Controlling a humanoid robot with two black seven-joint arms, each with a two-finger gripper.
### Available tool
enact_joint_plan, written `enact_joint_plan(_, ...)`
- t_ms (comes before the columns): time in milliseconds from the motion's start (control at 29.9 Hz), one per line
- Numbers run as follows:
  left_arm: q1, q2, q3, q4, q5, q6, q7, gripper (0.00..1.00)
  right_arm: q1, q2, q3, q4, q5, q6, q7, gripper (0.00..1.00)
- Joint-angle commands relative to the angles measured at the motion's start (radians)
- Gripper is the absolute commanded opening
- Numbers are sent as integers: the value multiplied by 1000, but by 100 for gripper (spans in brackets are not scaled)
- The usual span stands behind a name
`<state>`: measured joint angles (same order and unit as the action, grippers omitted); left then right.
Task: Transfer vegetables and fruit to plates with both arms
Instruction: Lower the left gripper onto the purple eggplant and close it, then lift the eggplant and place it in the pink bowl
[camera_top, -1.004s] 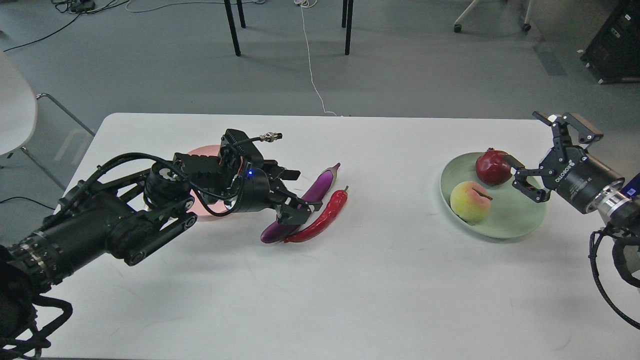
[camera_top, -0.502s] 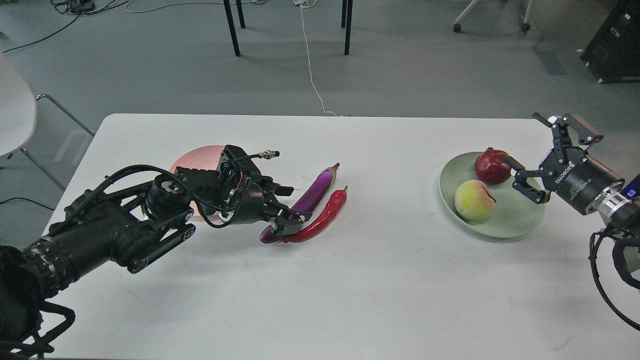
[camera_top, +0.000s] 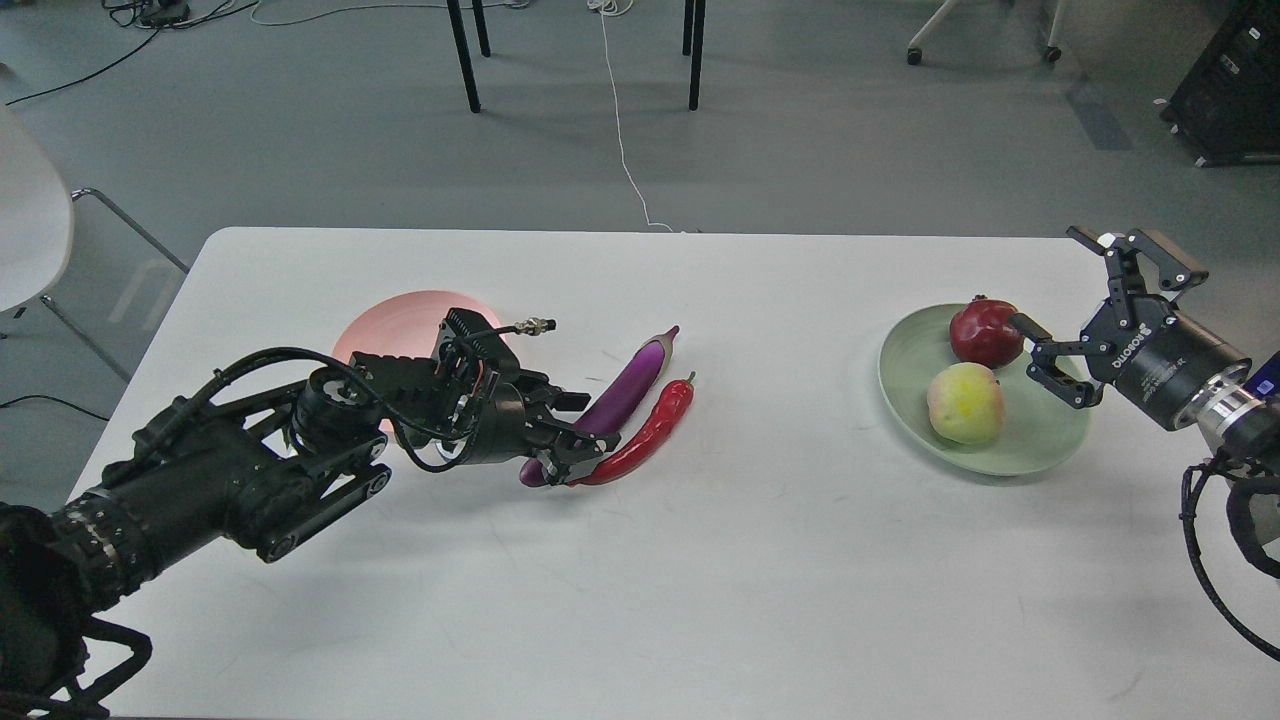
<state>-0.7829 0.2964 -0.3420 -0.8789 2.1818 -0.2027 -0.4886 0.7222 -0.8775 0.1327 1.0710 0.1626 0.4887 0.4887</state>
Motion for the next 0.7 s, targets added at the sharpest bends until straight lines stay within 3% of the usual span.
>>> enact_joint_plan(0,4,6,2,0,0,-1,0,41,-1,0,-1,1,0,0,0,99)
enact_joint_plan(67,4,6,2,0,0,-1,0,29,-1,2,-1,1,0,0,0,99)
enact_joint_plan(268,1,10,0,0,0,-1,0,15,-1,0,-1,4,0,0,0,99)
enact_joint_plan(502,-12,9,-12,-15,0,16,0,14,-18,0,1,6,-2,0,0,99)
enact_joint_plan(669,-85,24,-18,-18,0,39,0,15,-18,0,-1,9,-2,0,0,99)
